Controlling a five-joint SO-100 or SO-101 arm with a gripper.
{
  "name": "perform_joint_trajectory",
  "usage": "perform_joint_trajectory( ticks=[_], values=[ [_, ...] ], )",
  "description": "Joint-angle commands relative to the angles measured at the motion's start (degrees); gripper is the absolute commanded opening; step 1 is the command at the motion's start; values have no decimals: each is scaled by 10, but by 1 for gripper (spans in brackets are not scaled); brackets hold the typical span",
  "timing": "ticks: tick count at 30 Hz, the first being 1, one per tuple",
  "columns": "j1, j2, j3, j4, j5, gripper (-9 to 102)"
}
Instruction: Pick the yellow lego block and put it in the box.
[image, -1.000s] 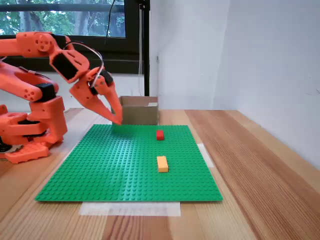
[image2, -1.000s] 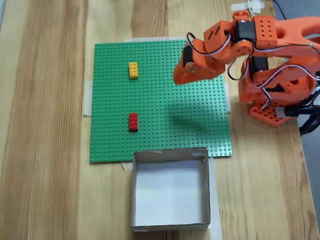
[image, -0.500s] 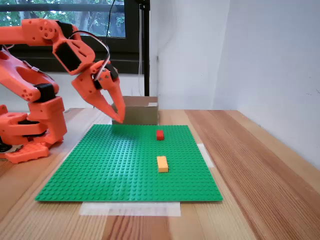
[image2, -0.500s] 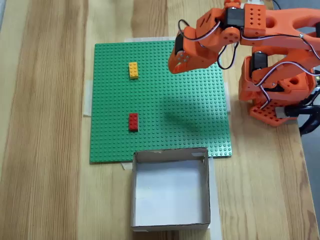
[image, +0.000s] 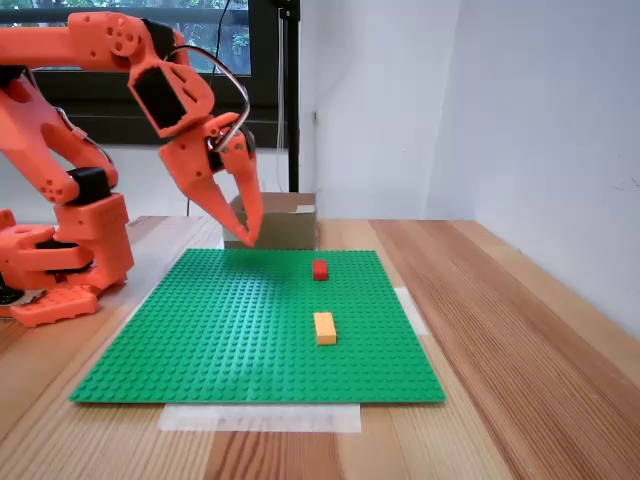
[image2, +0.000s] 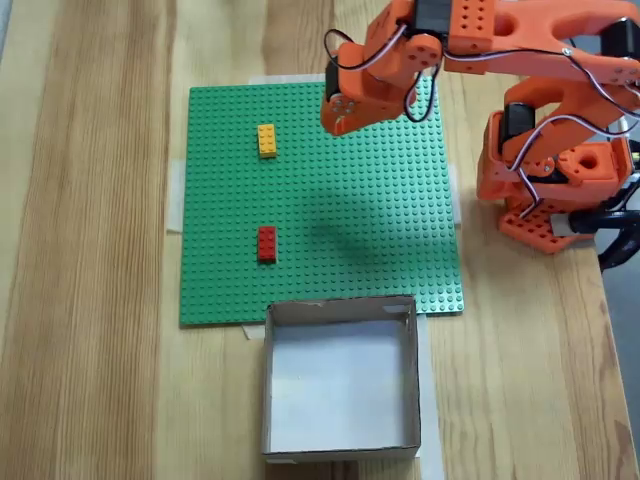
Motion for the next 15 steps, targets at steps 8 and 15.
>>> perform_joint_trajectory(
  ticks=[8,15],
  values=[
    [1,-70,-85,31,-19,-1],
    [-6,-132,-146,40,-17,-1]
  ],
)
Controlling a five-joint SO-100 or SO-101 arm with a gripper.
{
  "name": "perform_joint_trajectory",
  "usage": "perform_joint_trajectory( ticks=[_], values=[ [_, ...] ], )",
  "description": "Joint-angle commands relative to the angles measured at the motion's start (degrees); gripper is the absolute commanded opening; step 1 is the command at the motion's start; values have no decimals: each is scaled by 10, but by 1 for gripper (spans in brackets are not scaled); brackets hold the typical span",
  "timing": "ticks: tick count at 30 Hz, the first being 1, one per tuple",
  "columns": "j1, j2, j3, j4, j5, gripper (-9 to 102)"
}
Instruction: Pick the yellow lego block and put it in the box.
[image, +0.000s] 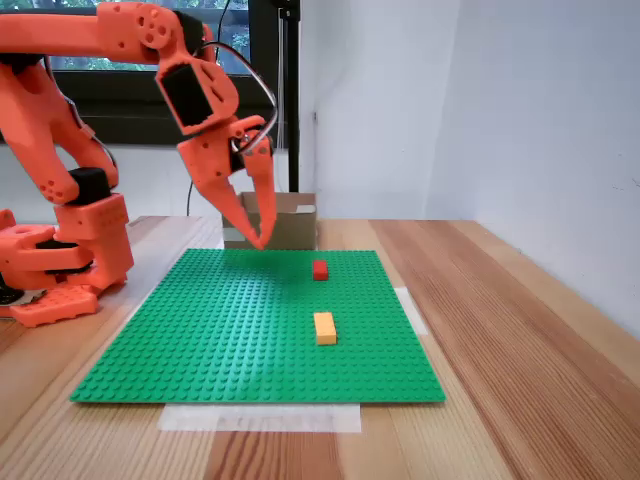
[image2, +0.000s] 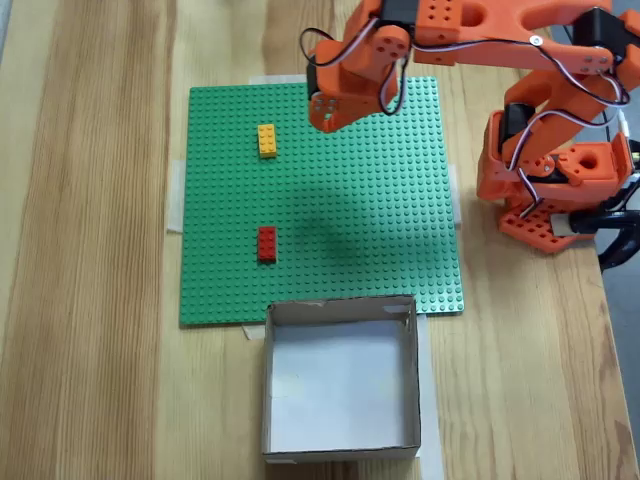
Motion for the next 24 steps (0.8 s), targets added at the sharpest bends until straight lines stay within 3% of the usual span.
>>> perform_joint_trajectory(
  ticks=[1,24],
  values=[
    [-6,-18,-46,5,4,-1],
    [11,-148,-128,-46,8,0]
  ],
)
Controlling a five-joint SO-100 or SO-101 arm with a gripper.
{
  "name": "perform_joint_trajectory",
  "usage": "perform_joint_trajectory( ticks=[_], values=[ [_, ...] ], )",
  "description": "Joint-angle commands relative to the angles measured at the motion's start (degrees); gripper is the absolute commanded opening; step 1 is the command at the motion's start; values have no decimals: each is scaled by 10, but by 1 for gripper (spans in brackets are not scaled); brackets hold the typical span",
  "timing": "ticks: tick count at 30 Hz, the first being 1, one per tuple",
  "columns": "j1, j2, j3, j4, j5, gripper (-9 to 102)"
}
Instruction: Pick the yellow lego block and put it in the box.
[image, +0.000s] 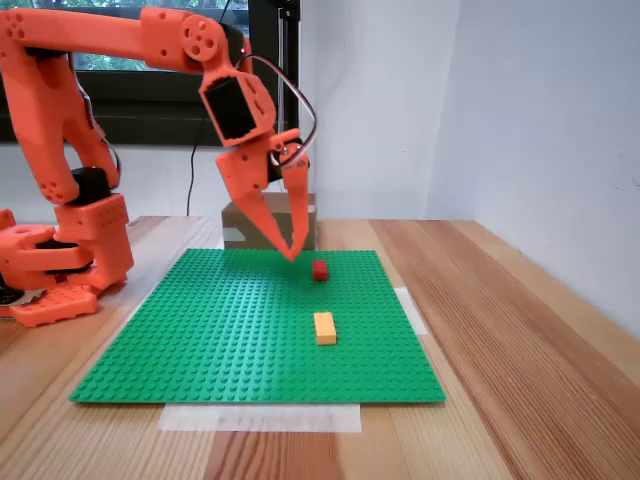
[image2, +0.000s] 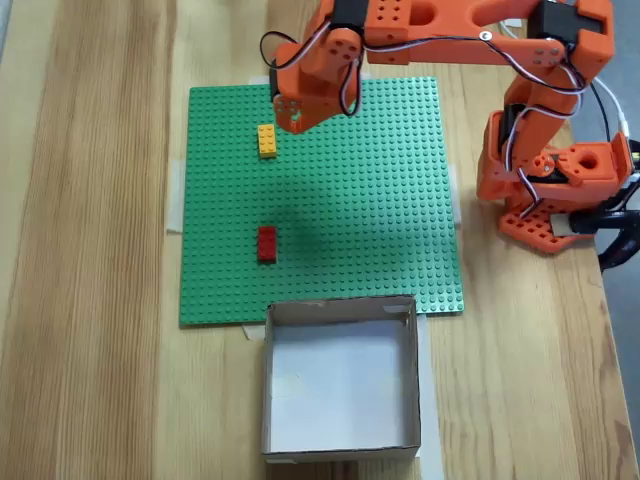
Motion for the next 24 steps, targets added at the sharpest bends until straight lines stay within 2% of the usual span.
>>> perform_joint_trajectory(
  ticks=[1,5,24],
  values=[
    [10,-7,-24,-13,7,0],
    [25,-22,-27,-33,9,2],
    [54,-117,-81,-20,-39,8]
  ],
)
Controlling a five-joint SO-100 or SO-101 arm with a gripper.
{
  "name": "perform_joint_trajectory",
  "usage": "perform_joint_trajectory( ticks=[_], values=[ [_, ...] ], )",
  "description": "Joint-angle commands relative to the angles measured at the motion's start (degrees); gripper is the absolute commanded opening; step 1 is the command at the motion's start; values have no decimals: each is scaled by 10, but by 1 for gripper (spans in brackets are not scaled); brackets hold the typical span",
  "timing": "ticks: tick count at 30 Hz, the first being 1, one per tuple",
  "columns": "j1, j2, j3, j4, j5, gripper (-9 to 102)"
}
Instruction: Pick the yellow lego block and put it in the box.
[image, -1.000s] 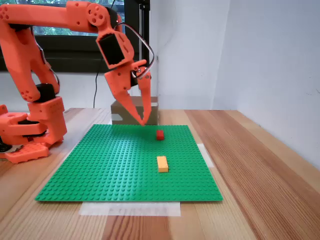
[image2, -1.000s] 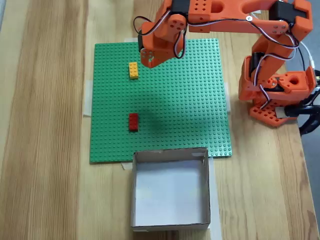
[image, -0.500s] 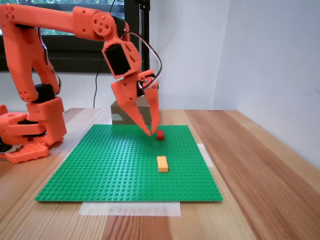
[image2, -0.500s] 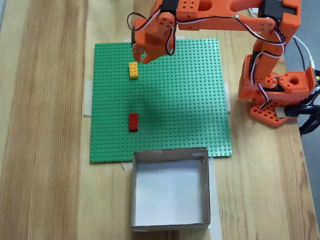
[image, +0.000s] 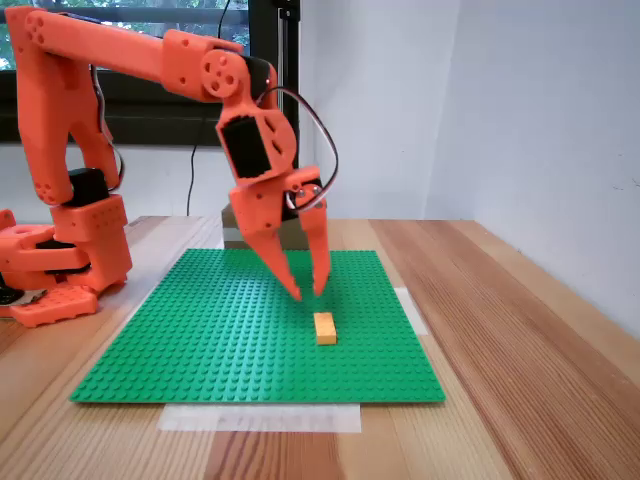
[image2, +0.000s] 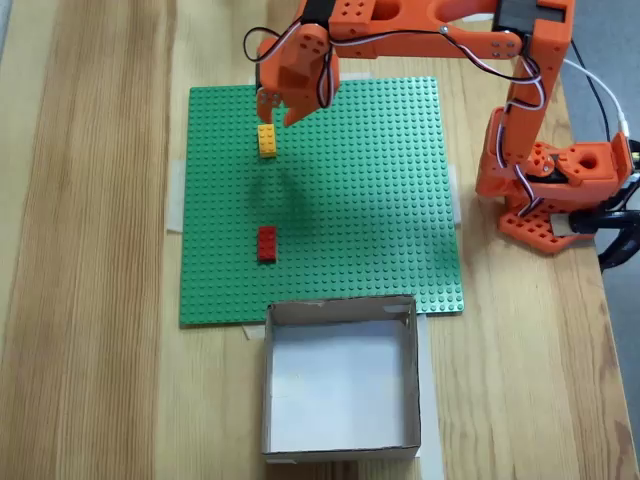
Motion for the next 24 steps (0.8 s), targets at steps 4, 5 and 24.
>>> perform_joint_trajectory(
  ticks=[4,5,24],
  values=[
    [0,-3,-23,8,-11,10],
    [0,-4,-23,7,-11,11],
    [33,-39,-42,-3,-9,14]
  ],
)
